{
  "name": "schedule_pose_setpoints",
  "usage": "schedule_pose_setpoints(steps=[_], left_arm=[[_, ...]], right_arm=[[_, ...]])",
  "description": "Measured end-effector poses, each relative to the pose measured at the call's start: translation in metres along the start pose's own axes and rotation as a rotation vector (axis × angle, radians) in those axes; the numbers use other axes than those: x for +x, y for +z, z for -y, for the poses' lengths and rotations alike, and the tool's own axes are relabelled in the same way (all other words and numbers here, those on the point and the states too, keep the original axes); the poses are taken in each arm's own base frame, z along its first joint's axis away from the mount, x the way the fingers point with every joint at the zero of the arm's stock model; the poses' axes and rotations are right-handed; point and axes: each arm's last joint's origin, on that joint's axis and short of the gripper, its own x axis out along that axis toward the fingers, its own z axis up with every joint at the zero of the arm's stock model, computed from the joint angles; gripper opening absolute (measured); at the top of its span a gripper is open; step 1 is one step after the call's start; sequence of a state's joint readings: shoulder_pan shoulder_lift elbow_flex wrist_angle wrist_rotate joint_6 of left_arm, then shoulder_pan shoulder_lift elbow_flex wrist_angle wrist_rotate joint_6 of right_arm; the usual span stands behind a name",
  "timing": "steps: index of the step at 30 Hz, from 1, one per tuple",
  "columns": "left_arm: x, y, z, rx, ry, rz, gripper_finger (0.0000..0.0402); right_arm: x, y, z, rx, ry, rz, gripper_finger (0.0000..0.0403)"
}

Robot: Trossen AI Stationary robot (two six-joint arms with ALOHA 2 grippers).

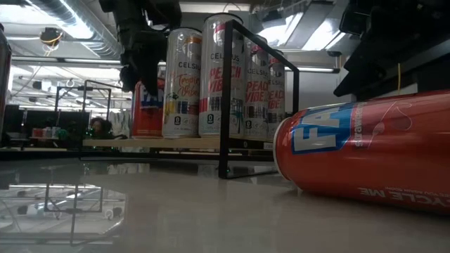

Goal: Place canned beverage on shelf
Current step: Put the left red soda can on the shelf

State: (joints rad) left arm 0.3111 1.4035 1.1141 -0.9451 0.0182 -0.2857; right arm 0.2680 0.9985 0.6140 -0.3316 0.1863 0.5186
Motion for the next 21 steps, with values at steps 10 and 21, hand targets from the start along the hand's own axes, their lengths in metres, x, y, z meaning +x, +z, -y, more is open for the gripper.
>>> schedule_pose_setpoints(steps=[10, 21], left_arm=[[-0.022, -0.004, 0.0, -0.024, -0.039, 0.1, 0.0336], [-0.043, -0.01, 0.0, -0.048, -0.12, 0.175, 0.0336]], right_arm=[[0.0, 0.0, 0.0, 0.0, 0.0, 0.0, 0.0353], [0.0, 0.0, 0.0, 0.0, 0.0, -0.001, 0.0353]])
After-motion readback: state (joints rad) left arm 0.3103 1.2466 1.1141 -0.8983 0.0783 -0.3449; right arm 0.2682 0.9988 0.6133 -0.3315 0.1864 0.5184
